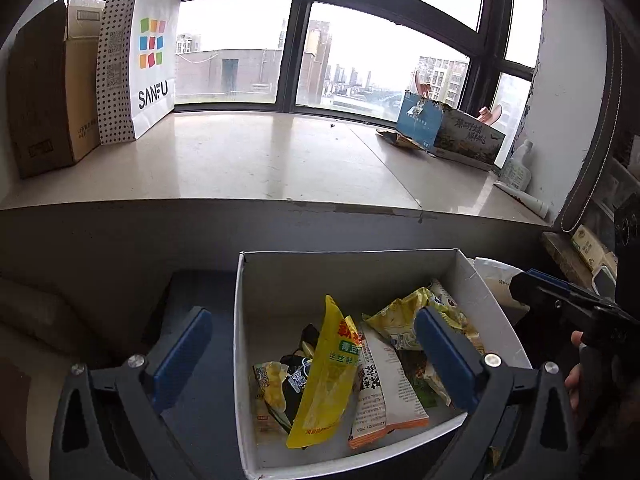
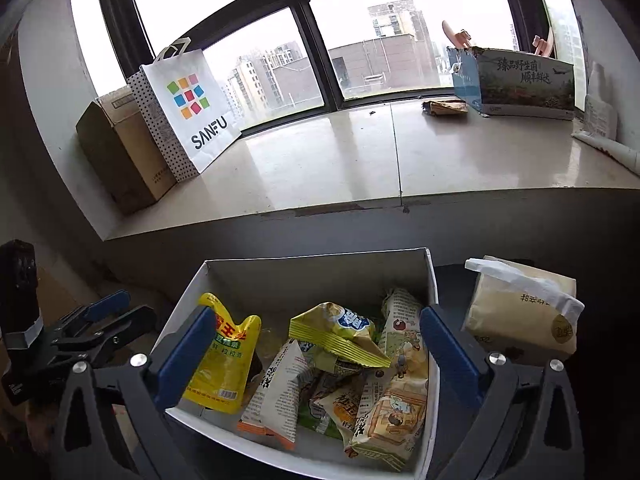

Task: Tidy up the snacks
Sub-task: 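Drop the yellow pouch and yellow chip bag into the white box, then grasp the crumpled yellow-green wrapper with the right gripper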

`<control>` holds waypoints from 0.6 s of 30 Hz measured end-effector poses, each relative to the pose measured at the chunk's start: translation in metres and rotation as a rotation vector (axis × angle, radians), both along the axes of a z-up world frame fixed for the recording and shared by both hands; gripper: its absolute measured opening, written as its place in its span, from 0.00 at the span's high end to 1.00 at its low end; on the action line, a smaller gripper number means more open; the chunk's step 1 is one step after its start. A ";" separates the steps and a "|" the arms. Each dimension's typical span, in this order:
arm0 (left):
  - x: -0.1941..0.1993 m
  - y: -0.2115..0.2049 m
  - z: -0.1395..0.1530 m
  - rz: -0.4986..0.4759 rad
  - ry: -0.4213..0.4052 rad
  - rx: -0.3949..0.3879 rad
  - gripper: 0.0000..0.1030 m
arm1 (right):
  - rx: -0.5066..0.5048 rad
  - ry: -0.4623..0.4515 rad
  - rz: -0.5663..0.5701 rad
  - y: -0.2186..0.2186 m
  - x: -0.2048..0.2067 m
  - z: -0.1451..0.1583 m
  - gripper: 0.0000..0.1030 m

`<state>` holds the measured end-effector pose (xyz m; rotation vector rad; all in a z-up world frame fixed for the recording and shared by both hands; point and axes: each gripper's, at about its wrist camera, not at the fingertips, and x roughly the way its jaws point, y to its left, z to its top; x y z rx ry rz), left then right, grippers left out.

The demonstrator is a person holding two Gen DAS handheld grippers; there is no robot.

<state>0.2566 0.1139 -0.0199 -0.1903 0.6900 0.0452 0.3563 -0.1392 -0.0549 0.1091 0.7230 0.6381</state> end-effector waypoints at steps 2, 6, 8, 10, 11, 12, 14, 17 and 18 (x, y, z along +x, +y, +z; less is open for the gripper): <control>-0.010 0.000 0.006 -0.018 -0.015 -0.001 0.00 | -0.001 -0.014 0.009 -0.004 -0.008 0.003 0.00; -0.039 -0.006 0.018 -0.055 -0.059 -0.012 0.00 | 0.011 -0.064 0.017 -0.019 -0.031 0.014 0.00; -0.058 -0.014 0.023 -0.088 -0.088 -0.005 0.00 | 0.033 -0.080 0.033 -0.029 -0.046 0.019 0.00; -0.080 -0.023 0.027 -0.107 -0.125 0.018 0.00 | 0.043 -0.105 0.045 -0.040 -0.062 0.022 0.00; -0.091 -0.028 0.028 -0.122 -0.134 0.026 0.00 | 0.047 -0.120 0.052 -0.047 -0.073 0.023 0.00; -0.102 -0.033 0.028 -0.131 -0.142 0.034 0.00 | 0.048 -0.129 0.064 -0.053 -0.083 0.023 0.00; -0.125 -0.043 0.027 -0.152 -0.165 0.041 0.00 | 0.043 -0.144 0.086 -0.064 -0.103 0.021 0.00; -0.155 -0.057 0.019 -0.191 -0.165 0.038 0.00 | 0.009 -0.194 0.101 -0.080 -0.136 0.014 0.00; -0.163 -0.061 0.016 -0.199 -0.160 0.037 0.00 | -0.006 -0.208 0.098 -0.085 -0.146 0.011 0.00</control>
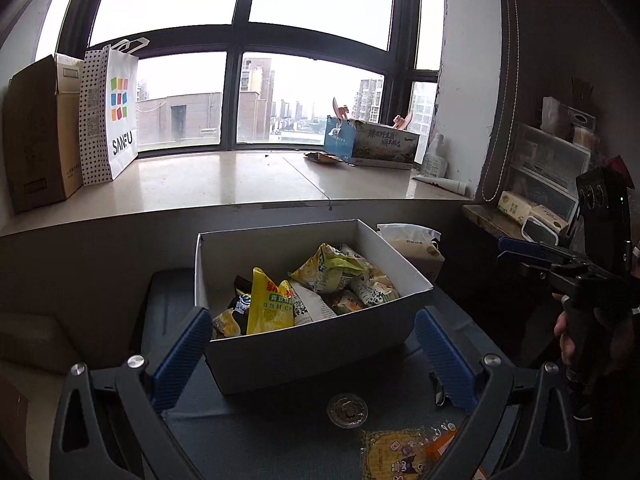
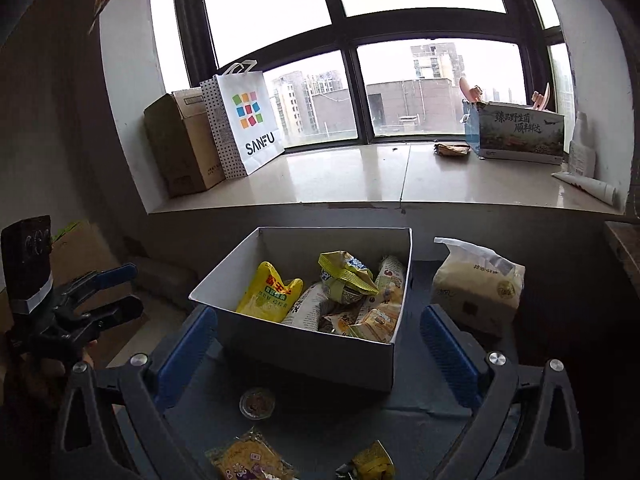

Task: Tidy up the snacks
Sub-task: 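Grasp the crumpled yellow-green wrapper with the right gripper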

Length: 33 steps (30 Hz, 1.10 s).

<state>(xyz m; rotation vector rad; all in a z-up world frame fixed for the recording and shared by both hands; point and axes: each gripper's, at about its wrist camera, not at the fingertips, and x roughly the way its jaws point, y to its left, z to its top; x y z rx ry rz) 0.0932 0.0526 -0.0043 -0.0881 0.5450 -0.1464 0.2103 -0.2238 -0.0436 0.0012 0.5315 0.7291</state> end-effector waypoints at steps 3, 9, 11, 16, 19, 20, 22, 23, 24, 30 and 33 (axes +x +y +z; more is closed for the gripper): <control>-0.024 -0.008 -0.010 -0.001 0.006 -0.006 0.00 | -0.021 -0.015 -0.018 -0.016 -0.028 -0.012 0.00; -0.058 -0.018 -0.038 -0.012 0.055 -0.061 0.00 | 0.025 0.031 -0.053 -0.045 -0.069 -0.037 0.00; -0.065 -0.020 -0.046 -0.011 0.078 -0.078 0.00 | 0.034 0.051 -0.072 -0.052 -0.081 -0.047 0.00; -0.071 -0.023 -0.064 -0.008 0.128 -0.096 0.00 | 0.001 0.083 -0.096 -0.057 -0.097 -0.074 0.00; -0.071 -0.024 -0.066 -0.009 0.131 -0.098 0.00 | -0.043 0.114 -0.107 -0.053 -0.093 -0.088 0.00; -0.070 -0.024 -0.066 -0.011 0.131 -0.100 0.00 | -0.052 0.126 -0.105 -0.052 -0.091 -0.092 0.00; -0.069 -0.026 -0.068 -0.017 0.140 -0.099 0.00 | -0.088 0.163 -0.113 -0.047 -0.084 -0.102 0.00; -0.069 -0.026 -0.069 -0.022 0.146 -0.098 0.00 | -0.103 0.172 -0.117 -0.046 -0.081 -0.107 0.00; -0.069 -0.028 -0.070 -0.025 0.147 -0.099 0.00 | -0.115 0.183 -0.115 -0.043 -0.078 -0.112 0.00; -0.067 -0.033 -0.075 -0.040 0.164 -0.087 0.00 | -0.184 0.220 -0.109 -0.025 -0.054 -0.132 0.00; -0.068 -0.035 -0.075 -0.042 0.164 -0.079 0.00 | -0.227 0.255 -0.124 -0.014 -0.036 -0.142 0.00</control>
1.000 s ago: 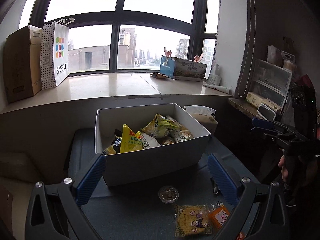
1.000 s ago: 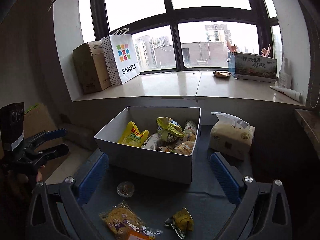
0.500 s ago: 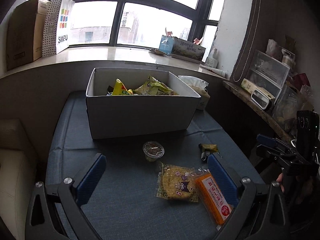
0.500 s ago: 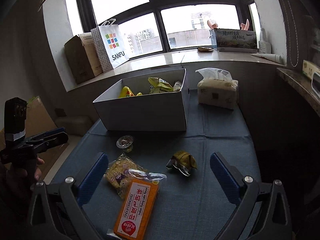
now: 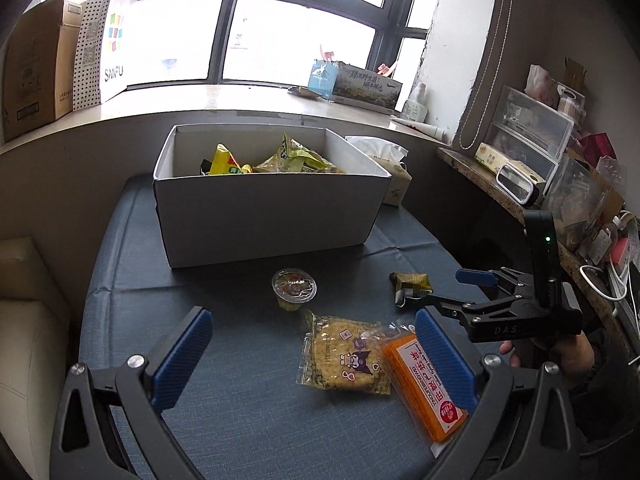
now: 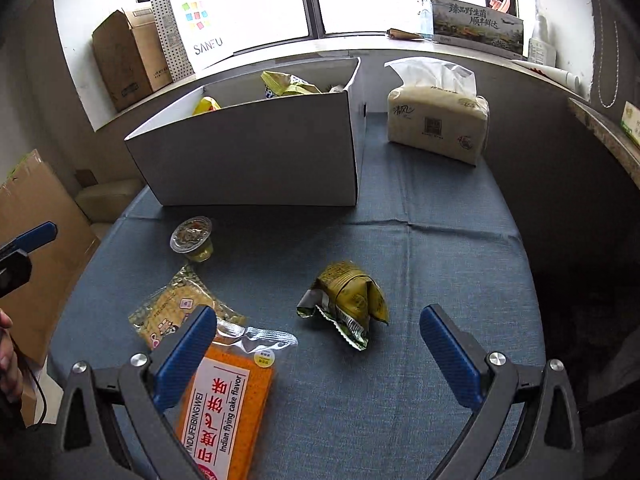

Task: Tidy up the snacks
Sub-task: 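Grasp the crumpled yellow-green wrapper with the right gripper, then grasp the clear jelly cup with the left gripper while the right carries the wrapper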

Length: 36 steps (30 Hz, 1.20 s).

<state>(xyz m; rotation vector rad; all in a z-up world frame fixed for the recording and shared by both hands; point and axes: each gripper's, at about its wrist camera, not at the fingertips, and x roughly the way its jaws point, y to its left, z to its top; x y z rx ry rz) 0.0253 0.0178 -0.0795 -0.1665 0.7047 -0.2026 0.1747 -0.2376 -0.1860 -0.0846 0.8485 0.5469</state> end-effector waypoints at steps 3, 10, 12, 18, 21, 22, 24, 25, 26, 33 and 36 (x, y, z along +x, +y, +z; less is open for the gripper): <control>-0.001 0.001 0.001 0.002 -0.003 0.005 0.00 | -0.032 0.037 -0.003 0.011 0.016 -0.013 0.00; -0.001 0.008 -0.003 0.017 0.011 -0.003 0.00 | -0.067 0.057 0.005 0.025 0.032 -0.034 0.03; 0.000 0.009 -0.005 0.020 0.016 -0.002 0.00 | -0.072 0.054 -0.007 0.024 0.032 -0.038 0.32; 0.002 0.006 -0.008 0.015 0.029 0.002 0.00 | -0.027 0.060 0.006 0.014 0.030 -0.034 0.52; 0.007 0.004 -0.010 0.003 0.032 0.006 0.00 | 0.017 0.047 0.020 0.006 0.028 -0.027 0.53; 0.010 0.003 -0.011 -0.009 0.034 0.002 0.00 | 0.023 0.038 0.017 0.004 0.025 -0.024 0.53; 0.020 0.000 -0.014 -0.025 0.042 -0.001 0.00 | 0.055 0.024 0.016 -0.004 0.020 -0.013 0.53; 0.027 -0.001 -0.016 -0.023 0.050 0.003 0.00 | 0.072 0.015 0.013 -0.008 0.016 -0.007 0.53; 0.034 -0.002 -0.018 -0.011 0.055 0.018 0.00 | 0.089 0.006 0.009 -0.012 0.013 -0.001 0.53; 0.092 -0.027 -0.049 -0.065 0.133 0.108 0.00 | 0.152 -0.034 -0.006 -0.037 -0.012 0.028 0.53; 0.115 -0.030 -0.071 -0.049 0.214 0.112 0.01 | 0.162 -0.036 -0.007 -0.043 -0.019 0.029 0.53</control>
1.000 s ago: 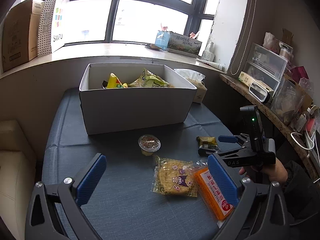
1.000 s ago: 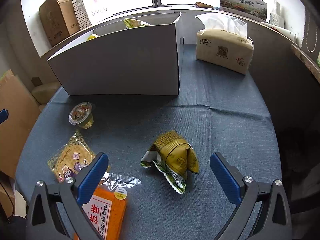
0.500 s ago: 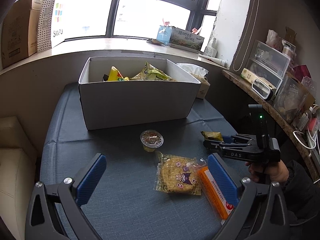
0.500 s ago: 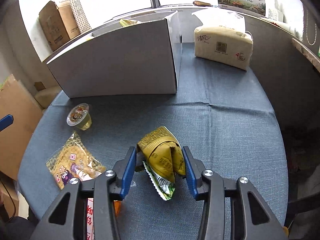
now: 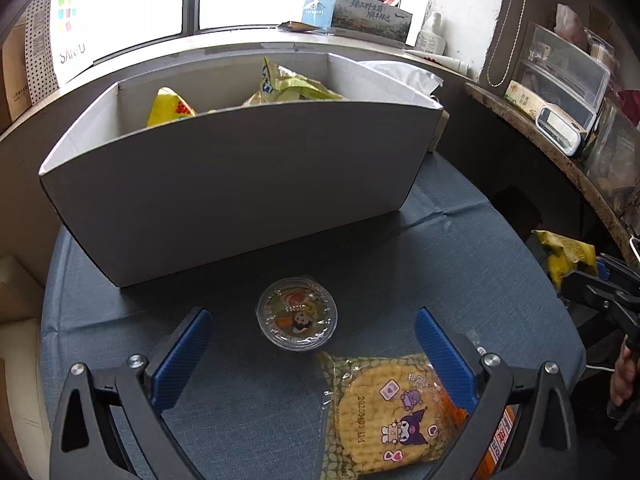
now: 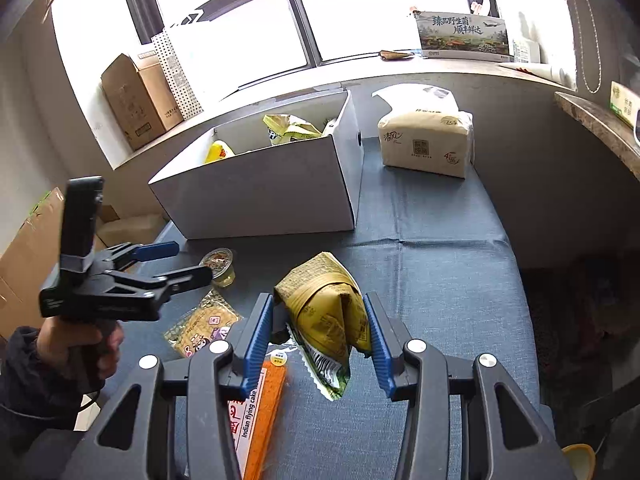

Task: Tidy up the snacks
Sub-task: 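Grasp the clear jelly cup with the left gripper while the right carries the wrapper, then release the jelly cup and yellow-green wrapper into the white box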

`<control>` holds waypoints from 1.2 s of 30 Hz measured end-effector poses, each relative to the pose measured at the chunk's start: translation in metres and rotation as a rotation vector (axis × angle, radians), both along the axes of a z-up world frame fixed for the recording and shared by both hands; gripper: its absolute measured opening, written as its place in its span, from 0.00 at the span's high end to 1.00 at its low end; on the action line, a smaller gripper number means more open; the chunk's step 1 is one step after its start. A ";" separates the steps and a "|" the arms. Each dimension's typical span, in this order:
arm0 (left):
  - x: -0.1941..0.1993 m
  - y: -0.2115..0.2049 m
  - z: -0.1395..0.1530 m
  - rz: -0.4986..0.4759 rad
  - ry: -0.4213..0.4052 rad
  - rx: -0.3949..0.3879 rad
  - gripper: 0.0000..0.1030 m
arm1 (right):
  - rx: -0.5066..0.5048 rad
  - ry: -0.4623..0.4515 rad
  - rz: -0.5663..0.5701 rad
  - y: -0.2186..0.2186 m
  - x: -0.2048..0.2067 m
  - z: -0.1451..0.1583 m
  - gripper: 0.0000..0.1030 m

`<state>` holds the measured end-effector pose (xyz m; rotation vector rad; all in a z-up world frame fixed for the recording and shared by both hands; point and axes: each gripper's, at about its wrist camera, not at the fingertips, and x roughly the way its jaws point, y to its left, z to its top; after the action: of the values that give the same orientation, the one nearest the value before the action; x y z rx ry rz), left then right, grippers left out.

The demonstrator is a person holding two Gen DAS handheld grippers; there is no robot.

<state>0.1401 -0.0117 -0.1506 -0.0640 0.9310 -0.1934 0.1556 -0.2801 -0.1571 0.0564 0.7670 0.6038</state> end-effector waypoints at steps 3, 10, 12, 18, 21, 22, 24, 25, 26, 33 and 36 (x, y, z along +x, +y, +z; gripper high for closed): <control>0.009 -0.001 -0.015 0.006 0.028 -0.003 0.01 | 0.002 0.011 -0.005 -0.003 -0.002 -0.002 0.53; 0.007 0.004 -0.018 -0.005 0.015 -0.020 0.51 | 0.010 0.039 -0.011 -0.009 -0.003 -0.008 0.53; -0.001 0.006 -0.011 -0.012 -0.027 -0.025 0.51 | 0.011 0.037 -0.006 -0.008 -0.004 -0.008 0.53; -0.040 0.024 0.028 0.024 -0.156 -0.066 0.51 | 0.014 0.029 0.008 -0.004 -0.008 -0.005 0.53; -0.064 0.036 0.051 0.044 -0.226 -0.100 0.51 | 0.016 0.018 0.023 0.001 -0.011 -0.001 0.53; -0.071 0.039 0.058 0.051 -0.247 -0.100 0.51 | 0.019 0.012 0.029 0.003 -0.012 0.001 0.53; -0.084 0.047 0.072 0.067 -0.291 -0.095 0.51 | 0.024 0.003 0.042 0.008 -0.013 0.005 0.53; -0.089 0.050 0.079 0.076 -0.310 -0.094 0.51 | 0.026 -0.006 0.048 0.011 -0.013 0.008 0.53; -0.092 0.054 0.084 0.087 -0.325 -0.093 0.51 | 0.027 -0.014 0.056 0.014 -0.013 0.011 0.53; -0.075 0.081 0.121 0.120 -0.388 -0.095 0.51 | 0.047 -0.091 0.120 0.042 0.002 0.047 0.53; -0.048 0.090 0.134 0.121 -0.401 -0.095 0.51 | 0.070 -0.127 0.154 0.059 0.019 0.069 0.53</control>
<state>0.0920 0.0785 -0.0171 -0.1631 0.5163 -0.1313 0.1741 -0.2212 -0.0881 0.0236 0.6305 0.7737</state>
